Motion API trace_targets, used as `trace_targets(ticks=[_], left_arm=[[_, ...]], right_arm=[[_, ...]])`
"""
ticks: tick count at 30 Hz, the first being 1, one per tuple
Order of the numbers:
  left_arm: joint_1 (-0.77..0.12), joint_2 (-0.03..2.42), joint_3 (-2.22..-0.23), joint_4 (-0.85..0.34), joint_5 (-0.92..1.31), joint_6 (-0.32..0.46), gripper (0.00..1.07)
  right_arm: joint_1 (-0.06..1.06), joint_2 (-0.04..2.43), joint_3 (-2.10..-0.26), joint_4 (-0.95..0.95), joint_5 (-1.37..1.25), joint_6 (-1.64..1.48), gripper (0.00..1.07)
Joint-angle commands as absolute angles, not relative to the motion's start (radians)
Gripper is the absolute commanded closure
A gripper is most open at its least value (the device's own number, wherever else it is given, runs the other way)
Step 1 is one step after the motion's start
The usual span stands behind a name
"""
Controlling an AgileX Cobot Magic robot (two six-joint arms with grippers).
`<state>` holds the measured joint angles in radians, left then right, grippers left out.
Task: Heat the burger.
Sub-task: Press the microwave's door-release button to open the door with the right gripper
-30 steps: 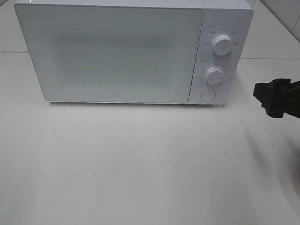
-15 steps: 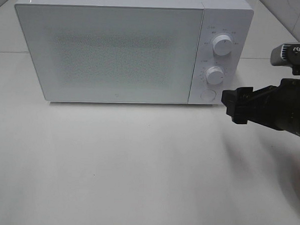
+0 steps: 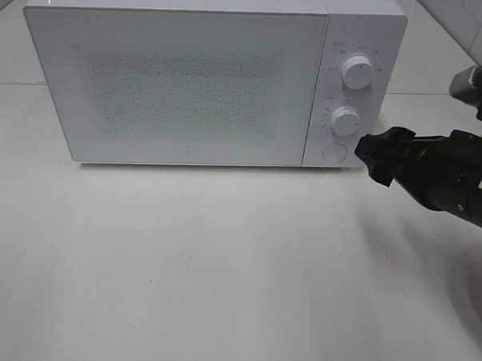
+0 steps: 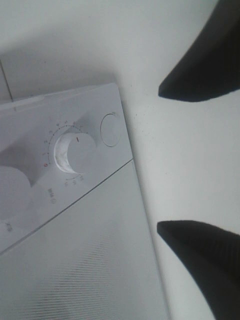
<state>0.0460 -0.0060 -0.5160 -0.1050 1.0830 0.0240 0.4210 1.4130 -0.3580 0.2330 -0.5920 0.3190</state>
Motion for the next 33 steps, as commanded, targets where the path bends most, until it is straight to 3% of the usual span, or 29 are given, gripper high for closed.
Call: trace_targets(ticks=[1,5,7,15,18,33], left_arm=[[0.049,-0.016,-0.514,-0.106,1.067,0.024,0.07],[0.049,-0.016,-0.514,-0.106,1.067,0.024,0.07],[0.049,-0.016,-0.514,-0.106,1.067,0.024,0.07],[0.049,-0.016,-0.514,-0.106,1.067,0.024,0.07],[0.049,-0.016,-0.514,-0.106,1.067,0.024,0.07],[0.049,-0.016,-0.514,-0.106,1.067,0.024,0.07]], right_arm=[[0.422,1.412,-0.358,0.233,-0.634,0.635,0.61],[0.422,1.412,-0.358,0.233,-0.644,0.801,0.72],[0.422,1.412,-0.358,0.233,-0.645,0.936,0.84],[0.422,1.412,-0.358,0.234,-0.659,1.18,1.03],[0.422,1.412,-0.358,0.233,-0.673,1.208,1.07],[0.422,1.469,-0.357,0.237,-0.65,1.24,1.07]])
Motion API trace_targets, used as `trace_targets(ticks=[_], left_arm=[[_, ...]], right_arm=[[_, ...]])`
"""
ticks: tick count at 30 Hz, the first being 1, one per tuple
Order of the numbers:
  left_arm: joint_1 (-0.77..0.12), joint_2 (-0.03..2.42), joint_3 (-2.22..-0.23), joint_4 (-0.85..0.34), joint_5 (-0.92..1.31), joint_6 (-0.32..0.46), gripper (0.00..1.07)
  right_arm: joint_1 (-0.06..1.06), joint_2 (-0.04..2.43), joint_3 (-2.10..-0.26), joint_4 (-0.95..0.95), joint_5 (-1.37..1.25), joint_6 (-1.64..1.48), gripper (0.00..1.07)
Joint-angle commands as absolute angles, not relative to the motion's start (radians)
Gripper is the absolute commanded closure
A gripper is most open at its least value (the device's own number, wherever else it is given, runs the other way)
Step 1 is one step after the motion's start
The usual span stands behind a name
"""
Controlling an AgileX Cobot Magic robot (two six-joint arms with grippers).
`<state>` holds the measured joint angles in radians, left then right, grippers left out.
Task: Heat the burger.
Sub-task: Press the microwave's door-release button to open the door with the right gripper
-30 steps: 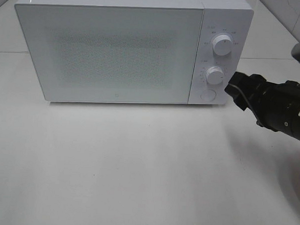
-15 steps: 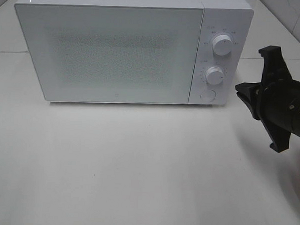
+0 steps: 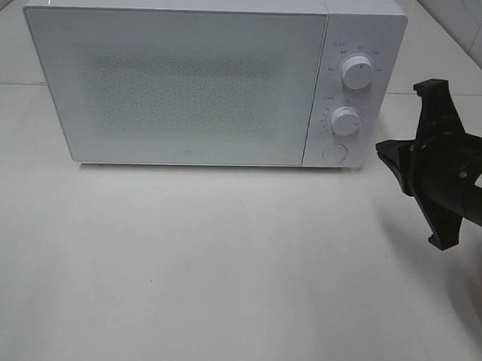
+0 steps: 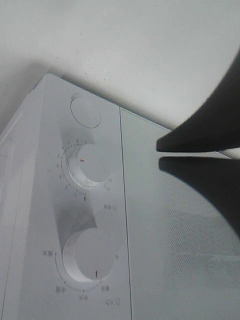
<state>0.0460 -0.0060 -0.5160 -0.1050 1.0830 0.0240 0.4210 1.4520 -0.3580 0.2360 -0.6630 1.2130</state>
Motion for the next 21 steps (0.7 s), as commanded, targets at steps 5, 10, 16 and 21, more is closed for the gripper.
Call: trace_targets(ticks=[5,10,16,21], left_arm=[[0.049,-0.016,-0.514,-0.106,1.067,0.024,0.07],[0.049,-0.016,-0.514,-0.106,1.067,0.024,0.07],[0.049,-0.016,-0.514,-0.106,1.067,0.024,0.07],[0.049,-0.016,-0.514,-0.106,1.067,0.024,0.07]], right_arm=[[0.422,1.535,-0.357,0.291,-0.691,1.268,1.07],[0.47,1.636,-0.359,0.389,-0.792,1.318,1.07],[0.523,1.715,-0.378,0.479,-0.834,1.313,1.07],[0.524,1.758,-0.434,0.486,-0.83,1.301,1.07]])
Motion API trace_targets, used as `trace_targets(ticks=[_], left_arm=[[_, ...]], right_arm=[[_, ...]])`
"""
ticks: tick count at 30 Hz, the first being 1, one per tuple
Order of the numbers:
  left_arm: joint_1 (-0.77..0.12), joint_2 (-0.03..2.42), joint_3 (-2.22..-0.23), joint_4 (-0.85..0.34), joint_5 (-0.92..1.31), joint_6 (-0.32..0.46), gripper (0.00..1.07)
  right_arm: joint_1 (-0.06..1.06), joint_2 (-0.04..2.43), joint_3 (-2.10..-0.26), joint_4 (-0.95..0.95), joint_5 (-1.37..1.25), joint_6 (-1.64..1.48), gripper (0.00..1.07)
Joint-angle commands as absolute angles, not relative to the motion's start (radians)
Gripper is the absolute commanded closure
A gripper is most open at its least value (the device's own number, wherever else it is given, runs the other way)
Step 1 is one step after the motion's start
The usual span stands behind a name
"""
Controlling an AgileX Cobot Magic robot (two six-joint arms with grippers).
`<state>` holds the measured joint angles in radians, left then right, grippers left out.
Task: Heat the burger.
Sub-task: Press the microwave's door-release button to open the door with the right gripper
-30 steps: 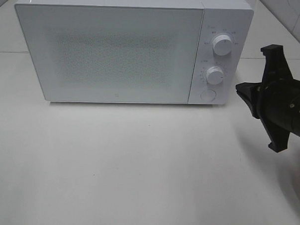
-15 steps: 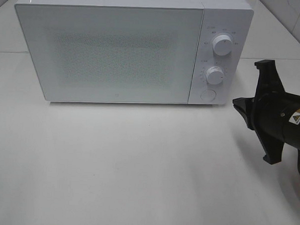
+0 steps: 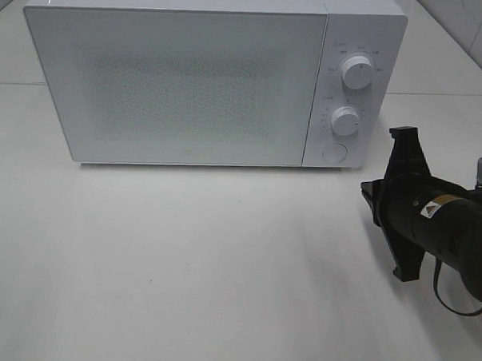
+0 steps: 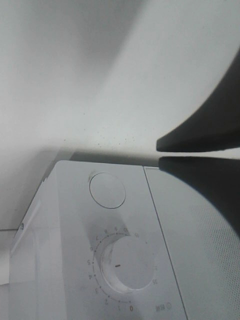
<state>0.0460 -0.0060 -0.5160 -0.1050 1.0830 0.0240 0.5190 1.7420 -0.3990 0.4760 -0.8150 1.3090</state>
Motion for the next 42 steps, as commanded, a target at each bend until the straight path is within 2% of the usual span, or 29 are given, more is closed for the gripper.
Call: trace_targets(ticks=[1,15,42], left_arm=[[0.049,-0.016,-0.514,-0.106,1.067,0.024,0.07],[0.049,-0.016,-0.514,-0.106,1.067,0.024,0.07],[0.049,-0.016,-0.514,-0.106,1.067,0.024,0.07]], right_arm=[[0.524,1.768,-0.449,0.488,-0.83,1.298,1.07],[0.52,1.909,-0.614,0.556,-0.819,1.294,1.07],[0.463,2.008,-0.735,0.537,-0.8,1.27,1.07]])
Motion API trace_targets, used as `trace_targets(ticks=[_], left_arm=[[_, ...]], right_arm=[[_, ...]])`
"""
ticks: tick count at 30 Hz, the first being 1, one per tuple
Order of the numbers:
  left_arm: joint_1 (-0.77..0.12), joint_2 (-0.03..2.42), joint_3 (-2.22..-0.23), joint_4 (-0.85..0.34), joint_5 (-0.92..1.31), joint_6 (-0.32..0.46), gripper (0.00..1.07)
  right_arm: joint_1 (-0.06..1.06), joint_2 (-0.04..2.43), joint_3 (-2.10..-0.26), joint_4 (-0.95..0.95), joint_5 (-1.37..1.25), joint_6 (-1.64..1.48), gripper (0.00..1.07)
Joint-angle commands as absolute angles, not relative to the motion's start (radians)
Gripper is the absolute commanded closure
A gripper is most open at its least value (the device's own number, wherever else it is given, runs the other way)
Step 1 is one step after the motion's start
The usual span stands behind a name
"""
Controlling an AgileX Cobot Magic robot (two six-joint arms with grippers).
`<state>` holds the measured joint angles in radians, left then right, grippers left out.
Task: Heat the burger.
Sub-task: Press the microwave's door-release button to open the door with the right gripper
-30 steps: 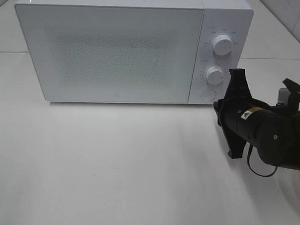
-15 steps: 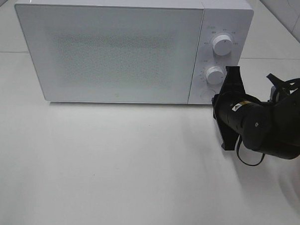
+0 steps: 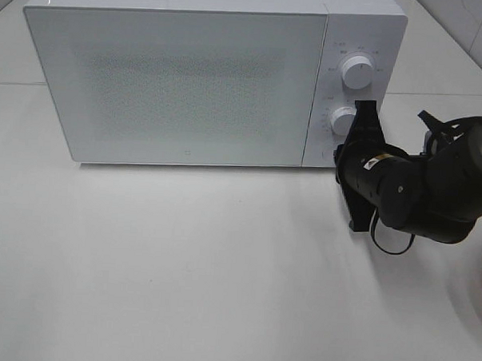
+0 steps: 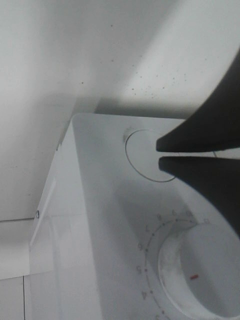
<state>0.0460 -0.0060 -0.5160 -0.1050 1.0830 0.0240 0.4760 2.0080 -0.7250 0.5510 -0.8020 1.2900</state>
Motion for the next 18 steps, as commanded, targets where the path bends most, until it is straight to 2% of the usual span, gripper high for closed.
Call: trace_targets(ticks=[1,18], left_arm=[[0.049,-0.016,-0.514,-0.106,1.067,0.024,0.07],[0.049,-0.016,-0.514,-0.106,1.067,0.024,0.07]], right_arm=[[0.453,2.008,-0.735,0.538,-0.797,1.267,1.07],[0.441,2.055,-0.798,0.49,-0.769,1.279,1.07]])
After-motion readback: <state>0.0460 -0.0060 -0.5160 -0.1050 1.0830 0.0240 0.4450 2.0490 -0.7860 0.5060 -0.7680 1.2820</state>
